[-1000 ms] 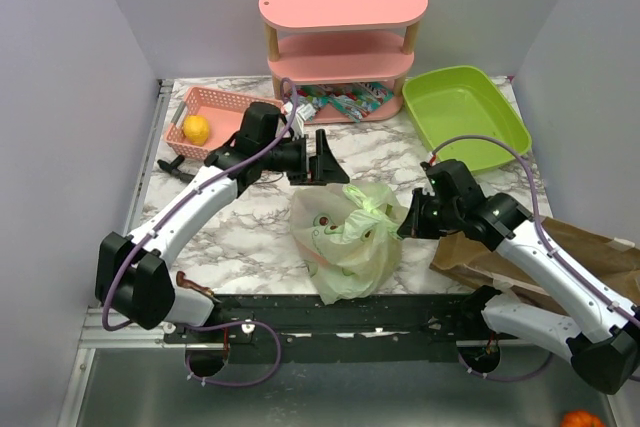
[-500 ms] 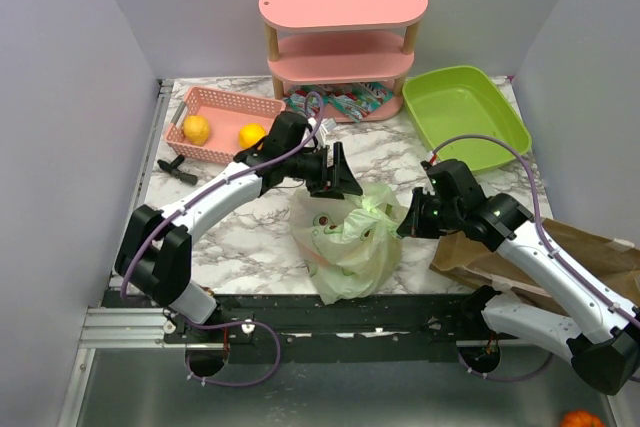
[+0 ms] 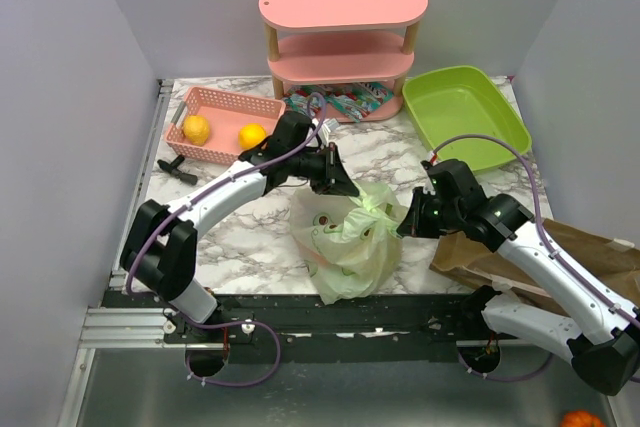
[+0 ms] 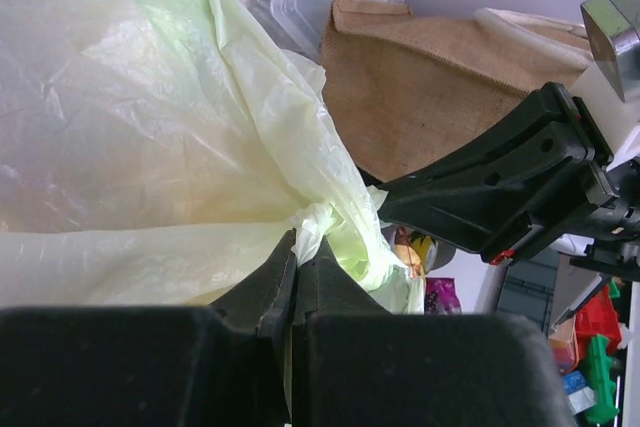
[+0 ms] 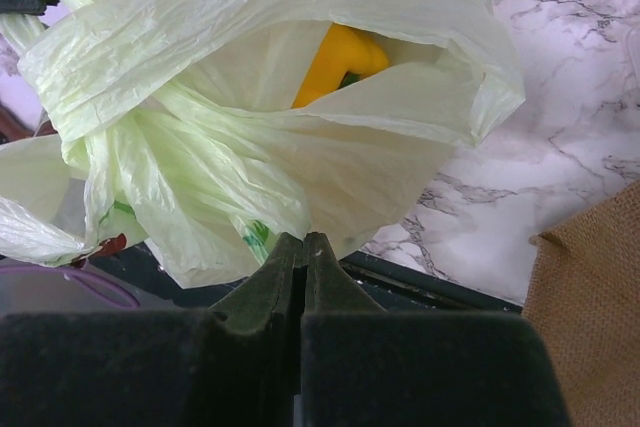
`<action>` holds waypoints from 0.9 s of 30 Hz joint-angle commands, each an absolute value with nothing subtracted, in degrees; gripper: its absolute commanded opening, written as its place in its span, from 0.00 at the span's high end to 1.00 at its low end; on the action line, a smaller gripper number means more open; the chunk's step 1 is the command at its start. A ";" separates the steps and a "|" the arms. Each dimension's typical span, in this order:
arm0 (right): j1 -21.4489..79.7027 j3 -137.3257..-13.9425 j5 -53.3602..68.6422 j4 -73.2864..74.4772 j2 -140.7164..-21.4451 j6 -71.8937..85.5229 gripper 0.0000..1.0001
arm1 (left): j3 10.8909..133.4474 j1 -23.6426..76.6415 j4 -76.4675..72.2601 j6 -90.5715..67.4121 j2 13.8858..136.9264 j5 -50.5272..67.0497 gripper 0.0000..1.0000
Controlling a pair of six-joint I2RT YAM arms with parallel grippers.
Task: Place the food into the grocery bag and tie it
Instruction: Tie the grocery bag at the center of the board.
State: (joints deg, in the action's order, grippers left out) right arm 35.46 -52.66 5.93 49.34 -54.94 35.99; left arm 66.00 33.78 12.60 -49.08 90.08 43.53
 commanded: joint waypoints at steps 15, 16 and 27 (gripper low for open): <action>35.51 -72.92 8.34 39.90 -69.59 31.54 0.99 | 78.20 14.92 43.85 -34.82 55.57 25.93 1.00; 35.51 -73.55 9.68 38.12 -71.18 31.91 0.99 | 78.11 13.18 44.86 -34.08 54.08 26.02 1.00; 42.49 -87.06 14.07 30.52 -86.04 31.86 0.99 | 80.81 0.75 55.30 -25.24 47.39 25.62 1.00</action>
